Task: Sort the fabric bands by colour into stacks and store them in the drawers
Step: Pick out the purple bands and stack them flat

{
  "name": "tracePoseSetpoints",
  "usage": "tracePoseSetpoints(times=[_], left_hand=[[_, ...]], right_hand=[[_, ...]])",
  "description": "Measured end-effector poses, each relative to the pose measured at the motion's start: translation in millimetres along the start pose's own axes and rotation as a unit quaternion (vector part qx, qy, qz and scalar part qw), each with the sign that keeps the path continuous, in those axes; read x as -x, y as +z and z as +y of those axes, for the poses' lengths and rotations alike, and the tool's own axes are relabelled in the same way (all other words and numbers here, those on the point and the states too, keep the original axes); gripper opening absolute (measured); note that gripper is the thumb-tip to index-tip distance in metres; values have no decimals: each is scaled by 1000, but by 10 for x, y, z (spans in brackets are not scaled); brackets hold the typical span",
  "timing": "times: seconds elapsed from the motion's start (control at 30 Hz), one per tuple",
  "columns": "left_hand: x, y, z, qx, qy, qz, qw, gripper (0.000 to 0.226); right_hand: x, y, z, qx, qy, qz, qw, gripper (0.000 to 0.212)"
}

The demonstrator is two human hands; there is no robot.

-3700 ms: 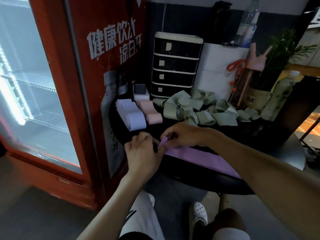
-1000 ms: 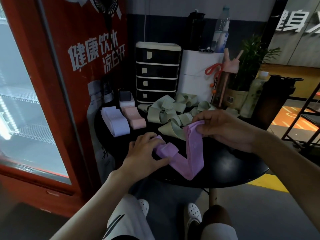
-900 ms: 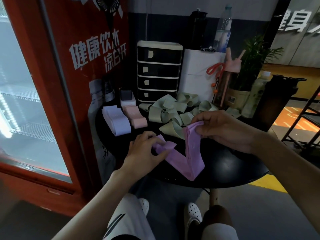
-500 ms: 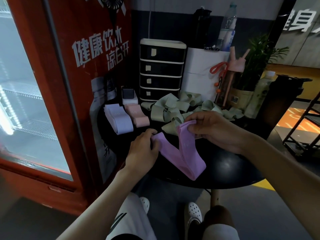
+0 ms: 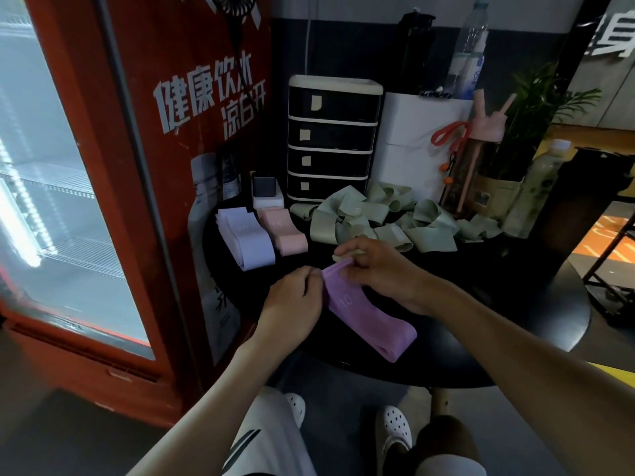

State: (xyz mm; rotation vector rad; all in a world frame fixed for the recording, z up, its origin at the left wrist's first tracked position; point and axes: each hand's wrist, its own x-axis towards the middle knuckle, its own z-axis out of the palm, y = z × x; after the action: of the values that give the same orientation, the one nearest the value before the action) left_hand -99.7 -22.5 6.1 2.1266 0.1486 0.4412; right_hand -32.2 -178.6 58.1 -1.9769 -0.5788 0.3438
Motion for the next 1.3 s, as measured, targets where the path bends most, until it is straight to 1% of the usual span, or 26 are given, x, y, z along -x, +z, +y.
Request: tracePoseSetpoints(times=[0.1,0.2,0.3,0.4,0.5,0.57,0.63,0.7,0.73,0.8,0.9,1.0,1.1,1.17,1.3], left_hand=[[40,-11,53,12,6,6,1000,37],[9,-7,0,-16,20,-5,1000,26],[-26,16,-62,-24,22,1,999,16],[-31,40,-84,-38,40,14,998,15],[-50,63,-91,-42,40,27,998,14],[-48,70,-66,-39,34,33,998,14],[-55,57,-32,-44,19,18,999,25],[-102,18,0,-76,-5,-27,997,39],[-148,-7,22,-93,-16,-53,994,39],[-260,-54,61,-118,-22,-102,987,27],[-376,-104,125,-139,-24,-154,978,31],[-406,-114,132,-125,-27,-162,978,28],[-390,-109,141,-105,-12,-147,983,21],[-375,-98,172,-112,5,-138,984,17],[-371,-85,222,-162,23,-137,977,25]], right_hand=[[-26,27,32,1,3,7,1000,34],[-40,67,76,13,-5,9,1000,35],[-69,113,160,24,-12,28,999,38],[-71,128,226,35,-22,43,998,40],[-27,101,256,57,-50,61,995,34],[3,88,285,69,-52,61,994,29],[1,88,325,83,-50,51,994,26],[-15,91,350,85,-52,50,994,26],[-22,86,357,81,-54,51,994,26],[-36,79,374,73,-58,51,994,27],[-36,61,400,80,-64,43,994,25],[-11,5,404,85,-67,40,993,24],[-27,-107,381,108,-92,91,986,22],[-69,-186,374,125,-111,114,979,25],[-227,-305,367,186,-144,104,966,34]])
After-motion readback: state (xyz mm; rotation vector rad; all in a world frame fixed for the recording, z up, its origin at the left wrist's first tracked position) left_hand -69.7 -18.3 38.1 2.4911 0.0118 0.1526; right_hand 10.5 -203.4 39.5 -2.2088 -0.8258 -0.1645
